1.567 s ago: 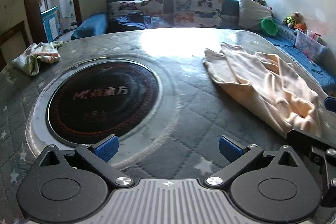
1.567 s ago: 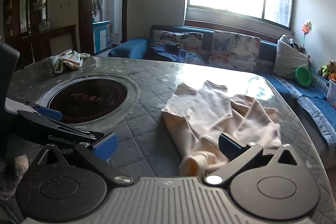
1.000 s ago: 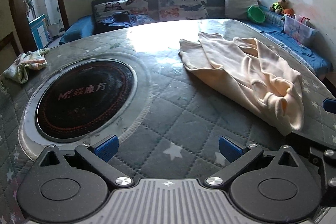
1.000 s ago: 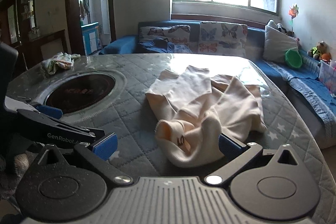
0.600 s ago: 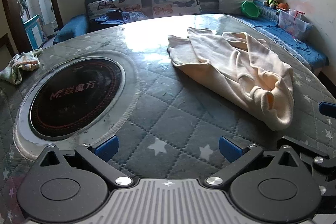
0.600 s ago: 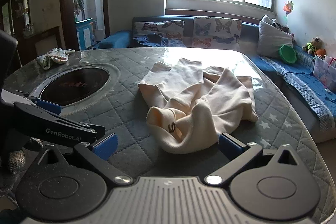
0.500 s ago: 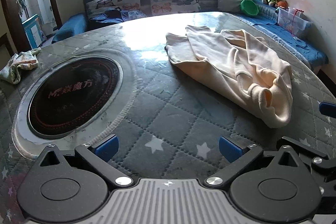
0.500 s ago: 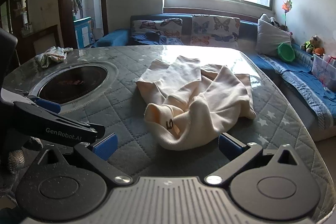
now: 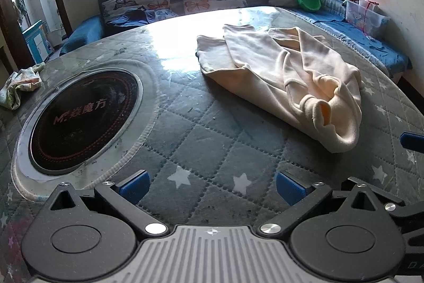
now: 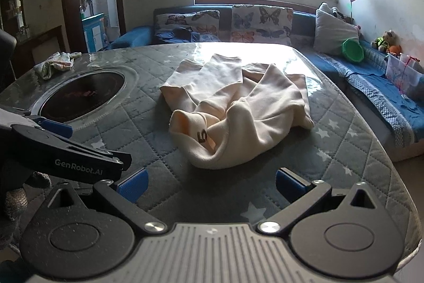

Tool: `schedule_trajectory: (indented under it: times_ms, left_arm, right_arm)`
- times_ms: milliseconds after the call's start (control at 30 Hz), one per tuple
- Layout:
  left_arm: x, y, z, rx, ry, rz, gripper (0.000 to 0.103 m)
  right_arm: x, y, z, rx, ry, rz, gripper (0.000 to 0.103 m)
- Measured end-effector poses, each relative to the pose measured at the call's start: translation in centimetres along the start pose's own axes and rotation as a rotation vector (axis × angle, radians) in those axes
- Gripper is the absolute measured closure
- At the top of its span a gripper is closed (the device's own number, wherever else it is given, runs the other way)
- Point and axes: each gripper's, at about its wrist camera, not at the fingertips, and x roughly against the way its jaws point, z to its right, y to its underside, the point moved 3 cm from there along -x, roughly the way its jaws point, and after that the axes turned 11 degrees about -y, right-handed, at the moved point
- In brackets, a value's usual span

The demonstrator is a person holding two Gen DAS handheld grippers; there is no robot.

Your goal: Fold clothes

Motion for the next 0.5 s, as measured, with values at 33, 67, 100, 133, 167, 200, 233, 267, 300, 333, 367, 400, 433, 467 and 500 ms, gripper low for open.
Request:
schedule_trajectory:
  times_ms: [33,67,100,133,167,200,233,267,300,333,367,400,433,467,500]
  left_arm:
    - [-0.05,0.01,0.07,-0.002,0.001,-0.002,0.0]
    - [-0.08,0.02,0.13,-0.004,0.001,-0.004,0.0]
    - [-0.11,0.01,0.2,-0.006,0.0,-0.005,0.0]
    - [-0.14,0.0,0.26,-0.008,-0.001,-0.006,0.0]
    - [-0.16,-0.01,0.31,-0.009,0.0,-0.006,0.0]
    - [-0.18,-0.02,0.35,-0.01,0.0,-0.007,0.0]
    - [-0.2,-0.04,0.39,-0.011,0.0,-0.008,0.0]
    - [-0.23,-0.05,0.43,-0.012,0.0,-0.008,0.0]
    - [-0.26,-0.06,0.46,-0.012,0.0,-0.009,0.0]
    - [-0.28,-0.04,0.47,-0.013,0.0,-0.011,0.0]
    - [-0.31,-0.03,0.49,-0.013,0.001,-0.012,0.0]
    - [-0.34,-0.01,0.5,-0.014,0.001,-0.013,0.0]
    - [-0.37,0.02,0.52,-0.014,0.001,-0.015,0.0]
    - [-0.4,0.04,0.54,-0.015,0.002,-0.016,0.0]
    - [-0.42,0.05,0.57,-0.015,0.002,-0.017,0.0]
  right_arm:
    - [0.0,0.03,0.06,-0.002,0.002,-0.001,0.0]
    - [-0.02,0.05,0.12,-0.003,0.001,0.0,0.0]
    - [-0.04,0.08,0.16,-0.006,0.002,0.0,0.0]
    - [-0.04,0.12,0.19,-0.009,0.003,-0.004,0.0]
    - [-0.03,0.15,0.23,-0.01,0.002,-0.005,0.0]
    - [-0.06,0.2,0.26,-0.013,0.0,-0.008,0.0]
    - [-0.09,0.23,0.27,-0.014,0.001,-0.011,0.0]
    - [-0.11,0.24,0.29,-0.015,0.001,-0.011,0.0]
    - [-0.12,0.24,0.31,-0.017,0.001,-0.012,0.0]
    - [-0.14,0.24,0.34,-0.018,0.002,-0.013,0.0]
    - [-0.16,0.21,0.36,-0.019,0.002,-0.013,0.0]
    - [-0.16,0.22,0.37,-0.019,0.003,-0.012,0.0]
    - [-0.19,0.23,0.38,-0.019,0.004,-0.013,0.0]
    - [-0.26,0.26,0.44,-0.021,0.004,-0.014,0.0]
    - [-0.27,0.27,0.46,-0.022,0.004,-0.014,0.0]
